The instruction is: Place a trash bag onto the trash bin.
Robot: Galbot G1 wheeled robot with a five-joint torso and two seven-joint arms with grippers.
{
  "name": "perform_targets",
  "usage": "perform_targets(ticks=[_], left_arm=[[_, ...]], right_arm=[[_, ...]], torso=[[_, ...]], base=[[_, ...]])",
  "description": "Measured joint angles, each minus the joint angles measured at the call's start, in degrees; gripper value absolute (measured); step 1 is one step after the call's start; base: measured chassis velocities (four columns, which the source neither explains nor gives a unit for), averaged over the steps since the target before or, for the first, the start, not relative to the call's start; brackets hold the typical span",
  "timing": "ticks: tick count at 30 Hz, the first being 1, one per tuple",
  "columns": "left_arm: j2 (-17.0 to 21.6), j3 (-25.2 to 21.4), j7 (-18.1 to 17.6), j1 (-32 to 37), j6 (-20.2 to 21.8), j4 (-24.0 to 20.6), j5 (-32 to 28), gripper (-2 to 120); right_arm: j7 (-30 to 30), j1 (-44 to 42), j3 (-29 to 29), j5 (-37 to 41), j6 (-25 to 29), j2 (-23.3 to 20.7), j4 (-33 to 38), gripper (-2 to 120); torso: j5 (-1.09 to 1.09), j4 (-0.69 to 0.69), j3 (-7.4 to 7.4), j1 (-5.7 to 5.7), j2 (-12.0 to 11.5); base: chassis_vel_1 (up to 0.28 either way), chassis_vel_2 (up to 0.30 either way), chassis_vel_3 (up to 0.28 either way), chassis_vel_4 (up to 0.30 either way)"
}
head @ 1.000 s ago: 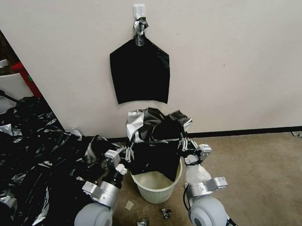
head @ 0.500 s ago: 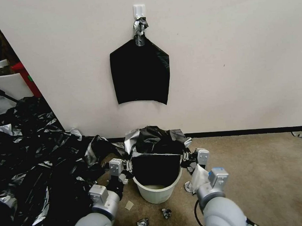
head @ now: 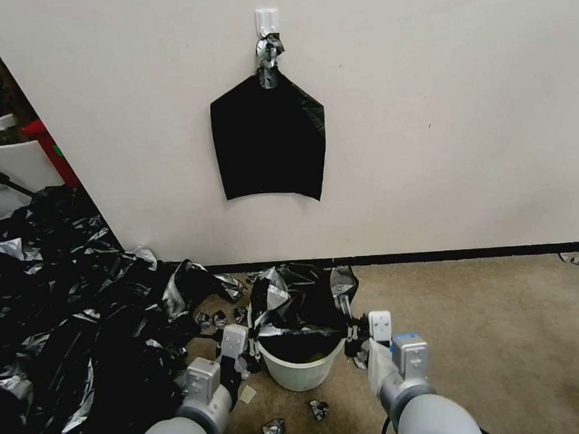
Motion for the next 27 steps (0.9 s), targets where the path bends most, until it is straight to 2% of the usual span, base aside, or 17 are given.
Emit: perform_targets(ticks=[7,8,11,21,27], left_arm=[[-1.4,1.8,-6.4,2.5,0.0,-0.2,-0.4,0],[-1.4,1.8,-6.4,2.5,0.0,-0.2,-0.4,0],[-2.1,3.2,-10.0,2.7,0.6,0.3,-1.7,0],[-1.7,4.2,-11.7,2.6,3.2,0.5,-1.8,0],[-2.5,4.2,-11.9,0.9,4.5,4.5,-1.7,0]], right_arm=[[5.4,0.7,-3.7,1.4,0.3,0.3,-1.0,0],[5.4,0.7,-3.7,1.4,0.3,0.3,-1.0,0],[6.2,-0.3,-4.5,1.6,0.3,-0.7,-1.2,0],[5.9,-2.8,-4.4,2.4,-0.8,-2.2,-0.4,0],[3.5,-1.7,-4.2,0.5,-1.6,-0.8,-4.9,0]], torso=[[0.0,0.01,0.0,0.0,0.0],[0.0,0.01,0.0,0.0,0.0],[-0.01,0.0,0.0,0.0,0.0],[-0.01,0.0,0.0,0.0,0.0],[-0.01,0.01,0.0,0.0,0.0]], base=[[0.0,0.0,0.0,0.0],[0.0,0.0,0.0,0.0],[0.0,0.0,0.0,0.0],[0.0,0.0,0.0,0.0],[0.0,0.0,0.0,0.0]])
